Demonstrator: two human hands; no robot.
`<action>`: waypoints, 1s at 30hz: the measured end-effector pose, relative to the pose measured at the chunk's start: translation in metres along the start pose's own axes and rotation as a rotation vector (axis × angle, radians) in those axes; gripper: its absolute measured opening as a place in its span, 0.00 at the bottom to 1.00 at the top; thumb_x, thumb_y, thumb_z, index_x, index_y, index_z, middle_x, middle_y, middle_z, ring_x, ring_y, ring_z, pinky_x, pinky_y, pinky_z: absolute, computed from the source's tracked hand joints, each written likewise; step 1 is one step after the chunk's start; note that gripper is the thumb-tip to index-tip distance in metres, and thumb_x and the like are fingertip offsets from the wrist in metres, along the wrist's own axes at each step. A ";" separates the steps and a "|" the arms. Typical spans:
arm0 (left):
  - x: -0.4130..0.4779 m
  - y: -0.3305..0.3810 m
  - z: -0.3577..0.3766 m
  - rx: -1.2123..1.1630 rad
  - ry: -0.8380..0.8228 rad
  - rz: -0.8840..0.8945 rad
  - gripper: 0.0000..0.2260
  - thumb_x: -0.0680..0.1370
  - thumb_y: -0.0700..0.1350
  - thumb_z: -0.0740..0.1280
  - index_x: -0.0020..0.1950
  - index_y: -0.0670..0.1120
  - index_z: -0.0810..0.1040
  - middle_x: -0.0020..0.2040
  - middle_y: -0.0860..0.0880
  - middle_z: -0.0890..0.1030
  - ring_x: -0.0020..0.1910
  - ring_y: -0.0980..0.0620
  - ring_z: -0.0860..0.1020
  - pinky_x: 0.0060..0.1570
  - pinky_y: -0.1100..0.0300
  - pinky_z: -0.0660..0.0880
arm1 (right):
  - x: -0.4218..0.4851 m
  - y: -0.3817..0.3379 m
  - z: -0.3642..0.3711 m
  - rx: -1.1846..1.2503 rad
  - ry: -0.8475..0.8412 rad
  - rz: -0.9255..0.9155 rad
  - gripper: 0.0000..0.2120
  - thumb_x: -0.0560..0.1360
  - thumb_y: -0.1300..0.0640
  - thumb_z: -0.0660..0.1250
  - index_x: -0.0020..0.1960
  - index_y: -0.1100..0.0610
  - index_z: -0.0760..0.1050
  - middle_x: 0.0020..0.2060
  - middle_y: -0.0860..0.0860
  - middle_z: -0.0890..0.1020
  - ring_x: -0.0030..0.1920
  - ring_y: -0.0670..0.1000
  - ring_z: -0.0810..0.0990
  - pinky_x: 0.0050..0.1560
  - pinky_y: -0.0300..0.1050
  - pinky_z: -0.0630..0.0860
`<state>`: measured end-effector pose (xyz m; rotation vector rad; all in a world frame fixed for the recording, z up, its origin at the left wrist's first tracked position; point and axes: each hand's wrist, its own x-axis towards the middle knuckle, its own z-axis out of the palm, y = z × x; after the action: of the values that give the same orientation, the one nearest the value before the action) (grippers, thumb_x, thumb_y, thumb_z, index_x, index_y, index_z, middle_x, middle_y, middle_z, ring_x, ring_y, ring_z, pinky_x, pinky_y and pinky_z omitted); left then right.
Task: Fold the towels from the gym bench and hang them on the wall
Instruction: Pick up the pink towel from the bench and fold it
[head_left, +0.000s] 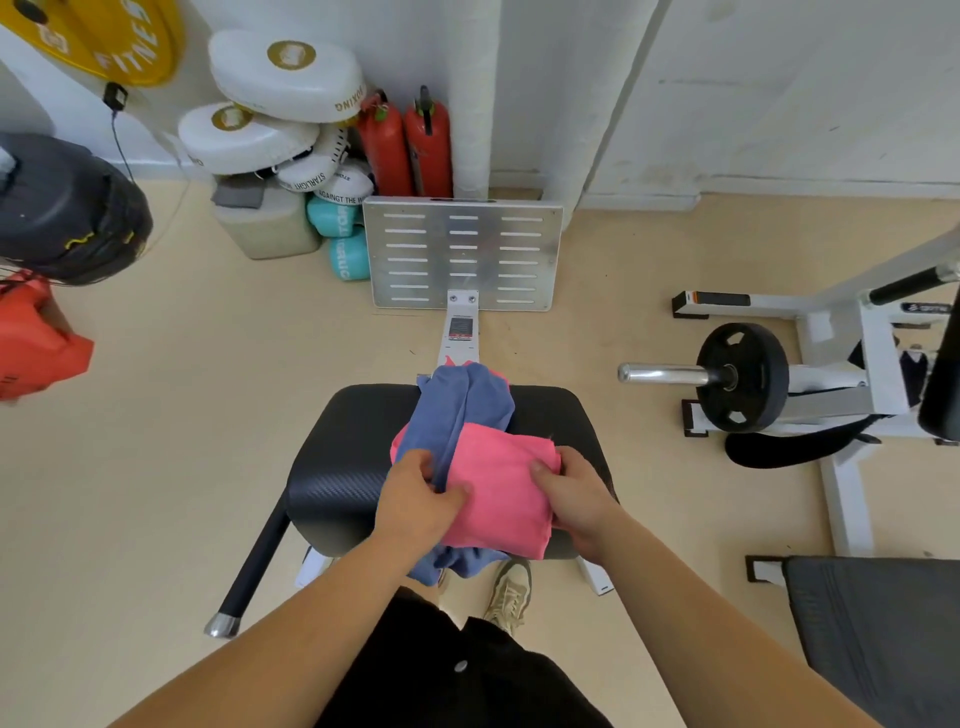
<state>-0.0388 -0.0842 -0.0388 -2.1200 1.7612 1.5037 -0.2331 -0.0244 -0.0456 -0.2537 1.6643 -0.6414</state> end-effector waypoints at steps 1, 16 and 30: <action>0.000 0.000 -0.003 -0.068 -0.031 -0.029 0.19 0.73 0.48 0.76 0.57 0.43 0.74 0.47 0.49 0.78 0.44 0.50 0.78 0.47 0.51 0.77 | -0.006 -0.003 -0.001 0.017 -0.034 -0.017 0.08 0.85 0.58 0.62 0.63 0.54 0.73 0.61 0.55 0.80 0.55 0.55 0.81 0.55 0.59 0.82; -0.050 0.063 -0.016 -0.571 -0.418 -0.045 0.17 0.73 0.46 0.79 0.60 0.48 0.81 0.54 0.46 0.87 0.54 0.45 0.85 0.51 0.50 0.81 | -0.088 -0.029 -0.053 0.370 -0.151 -0.088 0.18 0.82 0.51 0.67 0.69 0.57 0.76 0.62 0.58 0.84 0.59 0.59 0.82 0.45 0.56 0.82; -0.144 0.018 -0.008 0.102 0.191 0.419 0.13 0.77 0.47 0.63 0.59 0.62 0.71 0.43 0.60 0.76 0.41 0.57 0.76 0.42 0.75 0.72 | -0.121 0.009 0.030 -0.112 0.015 -0.261 0.23 0.63 0.52 0.71 0.56 0.50 0.68 0.55 0.55 0.79 0.55 0.58 0.84 0.50 0.66 0.85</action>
<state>-0.0347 0.0134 0.0685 -1.9895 2.4144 1.2704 -0.1779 0.0364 0.0491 -0.5546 1.6981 -0.7463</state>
